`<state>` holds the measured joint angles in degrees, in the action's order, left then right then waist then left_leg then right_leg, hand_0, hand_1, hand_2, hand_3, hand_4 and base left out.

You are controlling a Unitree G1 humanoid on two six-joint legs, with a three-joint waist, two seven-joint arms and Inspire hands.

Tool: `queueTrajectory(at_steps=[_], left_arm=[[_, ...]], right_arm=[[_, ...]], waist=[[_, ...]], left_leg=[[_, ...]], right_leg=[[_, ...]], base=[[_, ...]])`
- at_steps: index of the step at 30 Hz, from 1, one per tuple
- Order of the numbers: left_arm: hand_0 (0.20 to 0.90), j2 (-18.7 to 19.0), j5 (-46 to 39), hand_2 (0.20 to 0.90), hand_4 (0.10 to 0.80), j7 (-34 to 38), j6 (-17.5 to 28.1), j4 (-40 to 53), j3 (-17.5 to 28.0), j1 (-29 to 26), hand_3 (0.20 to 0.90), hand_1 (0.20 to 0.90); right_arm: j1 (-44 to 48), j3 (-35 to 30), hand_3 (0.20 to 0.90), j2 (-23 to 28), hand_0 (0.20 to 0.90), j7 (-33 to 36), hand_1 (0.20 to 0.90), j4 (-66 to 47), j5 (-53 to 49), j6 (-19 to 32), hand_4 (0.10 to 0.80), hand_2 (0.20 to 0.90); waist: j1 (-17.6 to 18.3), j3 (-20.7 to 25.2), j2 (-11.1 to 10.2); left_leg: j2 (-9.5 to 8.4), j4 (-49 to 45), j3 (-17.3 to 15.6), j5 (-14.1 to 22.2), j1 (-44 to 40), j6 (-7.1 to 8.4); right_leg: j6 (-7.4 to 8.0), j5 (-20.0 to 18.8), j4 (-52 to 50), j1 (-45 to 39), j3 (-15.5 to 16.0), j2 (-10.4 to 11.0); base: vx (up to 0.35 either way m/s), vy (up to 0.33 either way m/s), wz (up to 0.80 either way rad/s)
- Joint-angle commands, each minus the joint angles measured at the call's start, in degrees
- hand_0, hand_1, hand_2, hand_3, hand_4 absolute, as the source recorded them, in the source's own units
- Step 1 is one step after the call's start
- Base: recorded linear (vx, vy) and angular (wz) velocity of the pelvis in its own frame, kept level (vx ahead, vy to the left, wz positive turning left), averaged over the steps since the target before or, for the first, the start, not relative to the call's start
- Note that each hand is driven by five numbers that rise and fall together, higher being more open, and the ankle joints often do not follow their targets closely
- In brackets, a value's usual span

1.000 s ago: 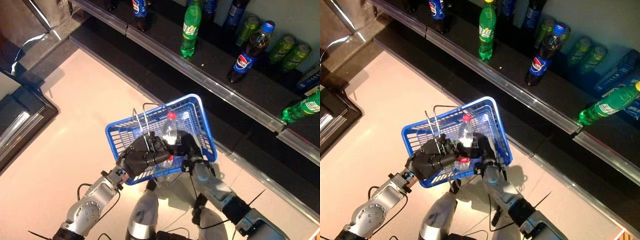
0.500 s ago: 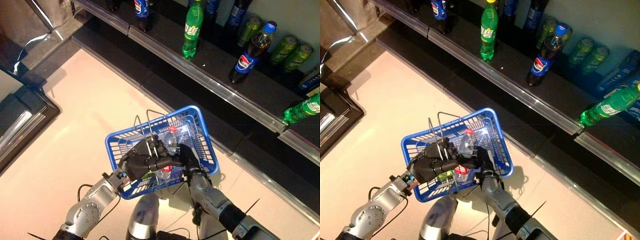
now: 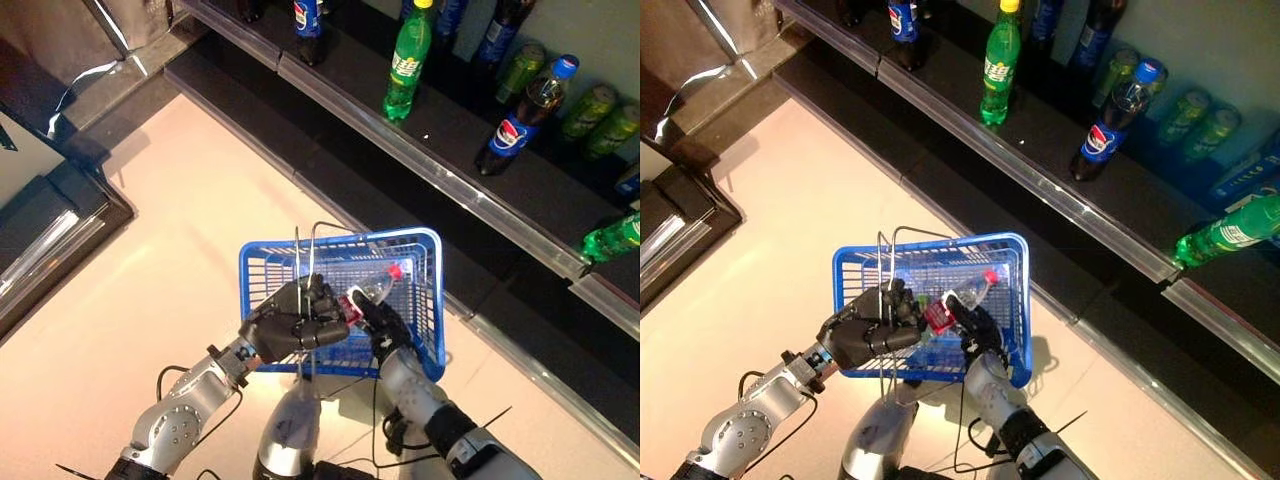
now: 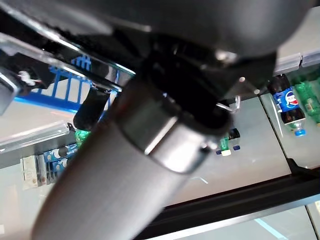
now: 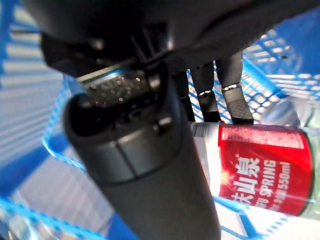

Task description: Pick up the drink and place into the basket.

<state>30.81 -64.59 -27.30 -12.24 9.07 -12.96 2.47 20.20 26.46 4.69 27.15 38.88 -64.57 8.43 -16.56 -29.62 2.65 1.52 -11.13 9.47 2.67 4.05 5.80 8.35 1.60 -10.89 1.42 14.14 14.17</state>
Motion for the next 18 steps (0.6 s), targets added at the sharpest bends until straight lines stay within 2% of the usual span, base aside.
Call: queueTrajectory(at_steps=[1, 9, 15, 16, 17, 18], left_arm=[[0.3, -3.61, -6.26, 0.3, 0.1, -10.54, 6.1, 21.07, 1.08, -6.48, 0.2, 0.3], [0.3, -2.8, -6.96, 0.3, 0.1, -9.72, 5.26, 21.69, 0.36, -7.75, 0.2, 0.3], [0.3, -2.38, -7.54, 0.3, 0.1, -8.57, 4.54, 21.81, -0.06, -8.72, 0.2, 0.3], [0.3, -2.22, -7.69, 0.3, 0.1, -7.52, 4.25, 21.97, -0.24, -8.89, 0.2, 0.3], [0.3, -2.14, -7.81, 0.3, 0.1, -7.1, 4.13, 21.98, -0.28, -8.95, 0.2, 0.3], [0.3, -2.19, -8.08, 0.3, 0.1, -6.28, 3.83, 21.72, -0.61, -9.1, 0.2, 0.3]], right_arm=[[3.98, -0.89, 0.2, -5.31, 0.3, -4.73, 0.3, -0.76, -3.87, 4.9, 0.1, 0.3], [7.11, -5.77, 0.2, -5.53, 0.3, -3.72, 0.3, 4.15, -8.48, 6.91, 0.1, 0.3], [8.26, -7.63, 0.2, -4.92, 0.3, -2.86, 0.3, 7.44, -7.89, 4.59, 0.1, 0.3], [8.18, -7.82, 0.436, -4.49, 0.502, -3.12, 0.502, 8.51, -7.75, 4.08, 0.336, 0.502], [8.18, -7.89, 0.524, -4.36, 0.578, -3.28, 0.578, 8.81, -7.84, 3.88, 0.424, 0.578], [8.21, -7.96, 0.779, -4.19, 0.796, -3.47, 0.796, 9.62, -7.78, 3.46, 0.679, 0.796]], waist=[[-0.54, 9.36, 0.48], [-1.45, 10.05, 0.19], [-1.83, 10.48, 0.04], [-1.92, 10.56, -0.01], [-1.93, 10.58, -0.02], [-1.94, 10.65, -0.15]], left_leg=[[1.11, -5.38, -1.48, -1.13, 5.17, -1.59], [1.03, -5.34, -1.24, -1.17, 4.95, -1.71], [1.05, -5.54, -1.06, -1.21, 4.97, -1.81], [1.03, -5.68, -1.01, -1.18, 5.03, -1.83], [1.03, -5.7, -1.0, -1.16, 5.02, -1.84], [1.04, -5.76, -0.91, -1.1, 4.98, -1.89]], right_leg=[[-3.24, 1.05, -1.12, -3.2, 1.96, 0.64], [-3.01, 0.79, -0.93, -3.8, 2.41, 0.6], [-2.88, 0.53, -0.8, -4.12, 2.7, 0.67], [-2.82, 0.47, -0.81, -4.14, 2.73, 0.71], [-2.8, 0.46, -0.8, -4.16, 2.74, 0.71], [-2.74, 0.46, -0.83, -4.17, 2.7, 0.71]], base=[[0.044, -0.002, 0.06], [0.039, -0.005, 0.07], [0.031, -0.002, 0.01], [0.034, -0.008, 0.01], [0.046, -0.015, 0.01], [0.033, -0.013, 0.02]])
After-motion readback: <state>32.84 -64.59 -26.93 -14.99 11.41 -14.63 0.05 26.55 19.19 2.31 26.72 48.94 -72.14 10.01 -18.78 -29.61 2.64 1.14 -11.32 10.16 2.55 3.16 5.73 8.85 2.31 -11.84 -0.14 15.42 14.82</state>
